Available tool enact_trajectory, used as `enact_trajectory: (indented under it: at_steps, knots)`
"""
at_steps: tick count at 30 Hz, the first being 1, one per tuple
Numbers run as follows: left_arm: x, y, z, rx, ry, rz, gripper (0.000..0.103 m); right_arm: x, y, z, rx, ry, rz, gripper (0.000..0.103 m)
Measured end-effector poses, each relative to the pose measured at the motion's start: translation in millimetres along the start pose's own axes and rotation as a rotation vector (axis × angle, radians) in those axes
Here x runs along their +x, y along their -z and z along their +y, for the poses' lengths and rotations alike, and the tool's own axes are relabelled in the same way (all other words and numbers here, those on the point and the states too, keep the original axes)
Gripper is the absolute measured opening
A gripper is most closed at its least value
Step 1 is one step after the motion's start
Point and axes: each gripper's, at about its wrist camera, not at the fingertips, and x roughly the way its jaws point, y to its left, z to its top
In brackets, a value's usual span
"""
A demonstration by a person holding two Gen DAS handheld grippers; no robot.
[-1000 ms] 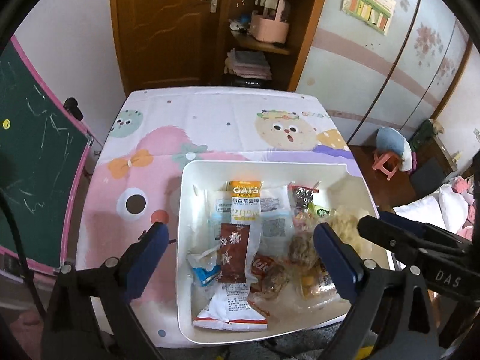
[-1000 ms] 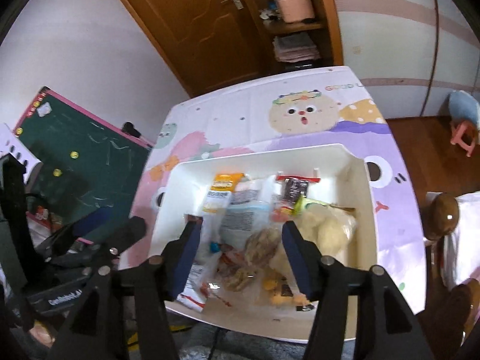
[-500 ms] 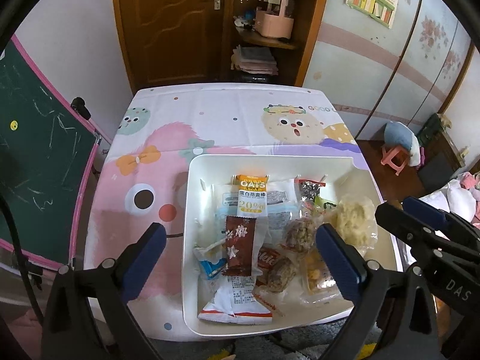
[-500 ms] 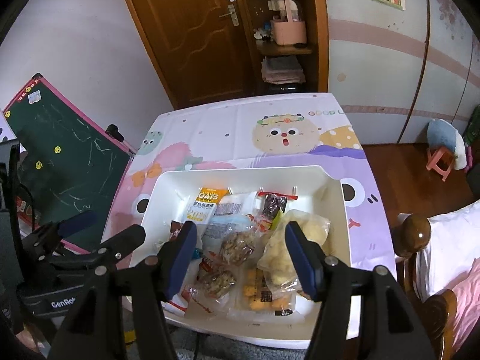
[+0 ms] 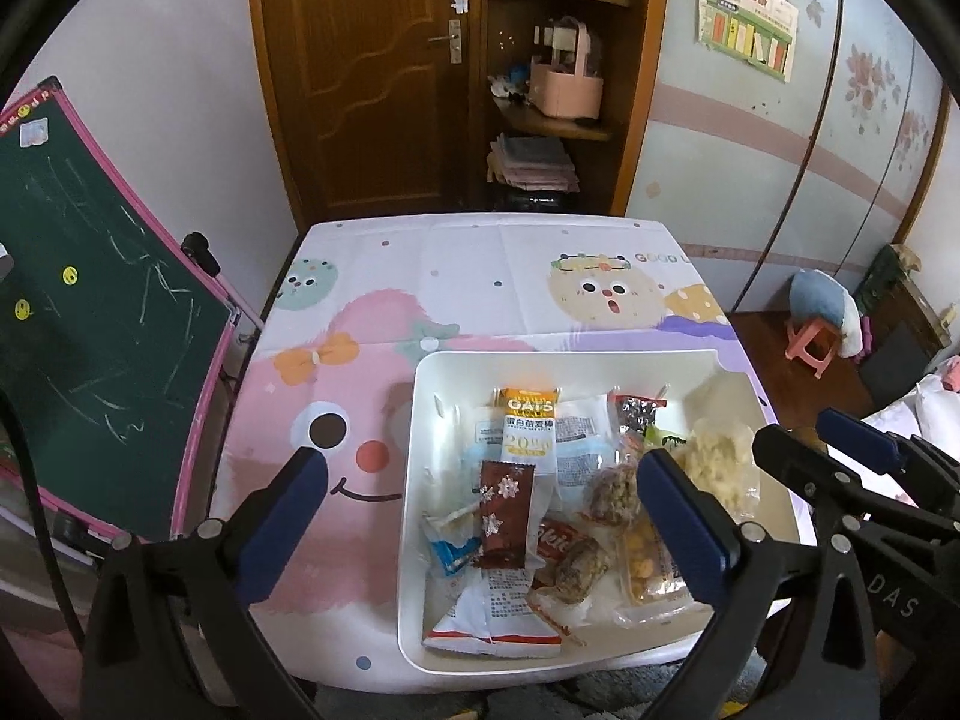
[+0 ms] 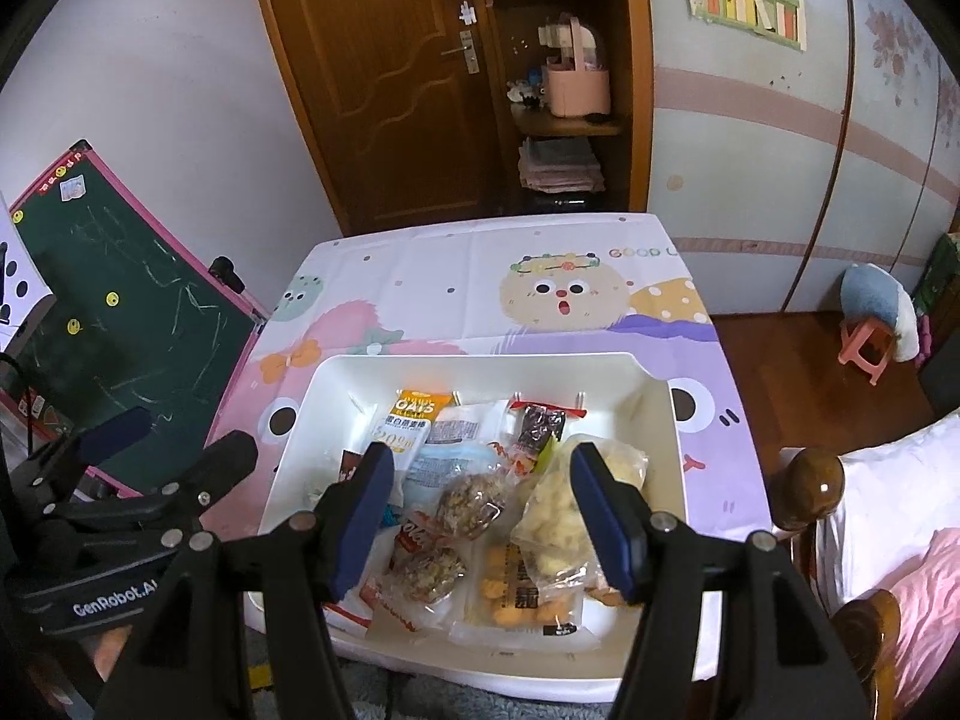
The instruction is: Organize snacks
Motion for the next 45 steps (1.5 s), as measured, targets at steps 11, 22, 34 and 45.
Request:
enact_trajectory:
  at_steps: [11, 22, 34, 45]
  knots:
    - [0.1, -0.6, 0.3, -0.005, -0.028, 0.027, 0.103, -2.5, 0.0, 1.9, -0.01, 0.007, -0.004, 0.062]
    - [5.0, -2.5, -1.9, 0.007, -0.048, 0.043, 0.103, -3.0, 0.6, 4.3, -0.012, 0.003, -0.006, 0.062]
    - [5.2, -2.4, -3.6, 0.007, -0.05, 0.045, 0.103, -2.7, 0.0, 3.2, -0.013, 0.003, -0.005, 0.062]
    - [5.8, -2.7, -5.5, 0.009, -0.054, 0.045, 0.102, -2.2, -0.5, 1.0, -0.012, 0.0, -0.003, 0.062]
